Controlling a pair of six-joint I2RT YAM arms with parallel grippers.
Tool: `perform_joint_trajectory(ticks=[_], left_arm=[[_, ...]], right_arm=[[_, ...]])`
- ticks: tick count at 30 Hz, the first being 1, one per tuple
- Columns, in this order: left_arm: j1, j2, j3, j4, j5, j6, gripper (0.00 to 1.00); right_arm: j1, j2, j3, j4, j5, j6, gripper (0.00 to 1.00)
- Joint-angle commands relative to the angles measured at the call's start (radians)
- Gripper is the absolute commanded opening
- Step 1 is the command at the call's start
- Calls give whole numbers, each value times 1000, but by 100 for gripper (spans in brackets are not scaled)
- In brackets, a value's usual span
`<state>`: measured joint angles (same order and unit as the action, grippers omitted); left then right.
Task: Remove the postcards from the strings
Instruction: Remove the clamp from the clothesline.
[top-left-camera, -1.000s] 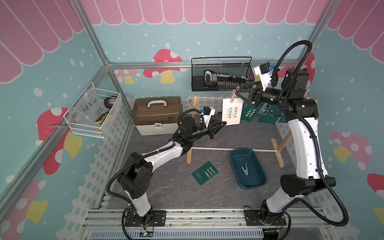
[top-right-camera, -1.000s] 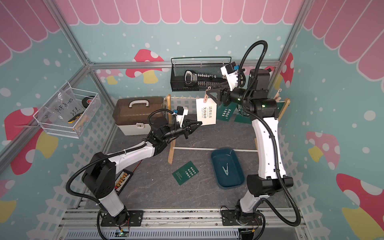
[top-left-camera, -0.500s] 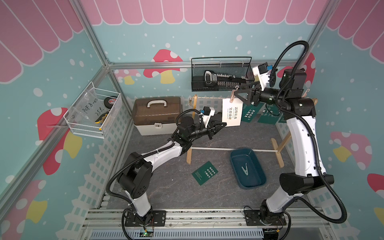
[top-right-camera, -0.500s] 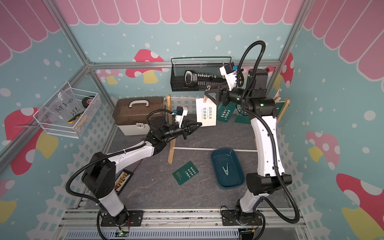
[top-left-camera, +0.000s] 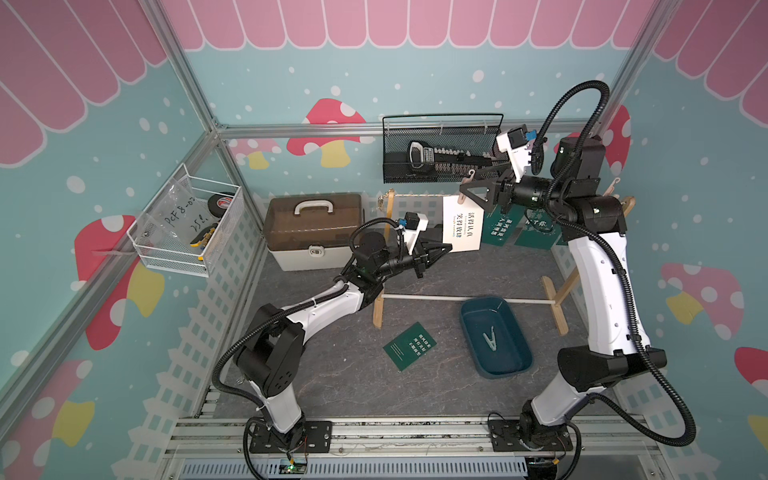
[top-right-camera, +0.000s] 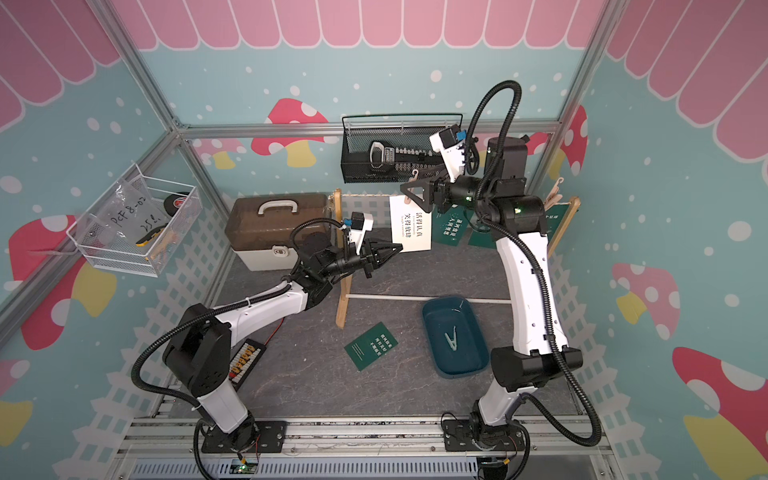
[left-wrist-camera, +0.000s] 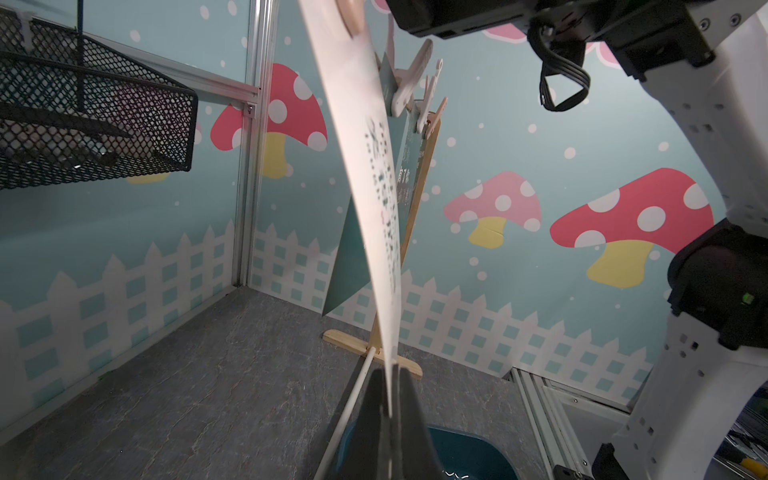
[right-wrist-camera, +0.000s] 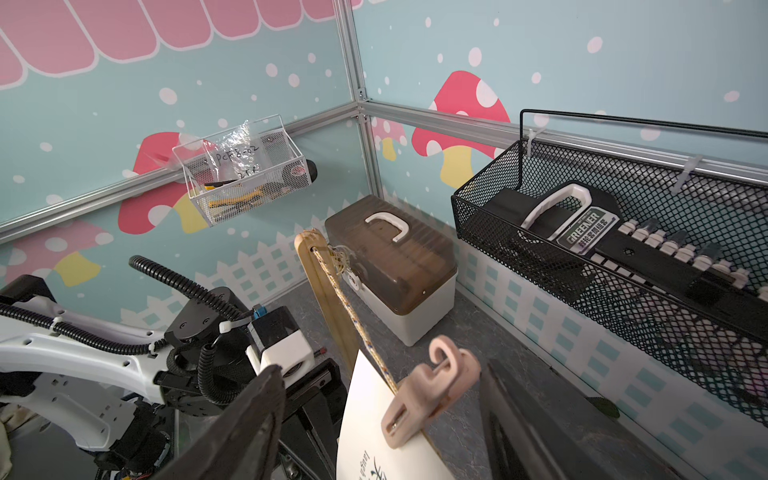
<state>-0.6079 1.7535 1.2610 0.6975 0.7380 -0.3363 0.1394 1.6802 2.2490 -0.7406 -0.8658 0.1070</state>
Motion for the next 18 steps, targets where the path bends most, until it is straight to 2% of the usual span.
perform_joint_trajectory(ticks=[1,9,18], left_arm=[[9,-18,11,38,16,-9,0],[8,-13,15,51,19,-17,0],[13,-5,4,93,41,-10,0]], right_arm=[[9,-31,27,-11,9,-1,73],[10,-9,45,-57,86,23,74],[17,11,32,-72,76,35,74]])
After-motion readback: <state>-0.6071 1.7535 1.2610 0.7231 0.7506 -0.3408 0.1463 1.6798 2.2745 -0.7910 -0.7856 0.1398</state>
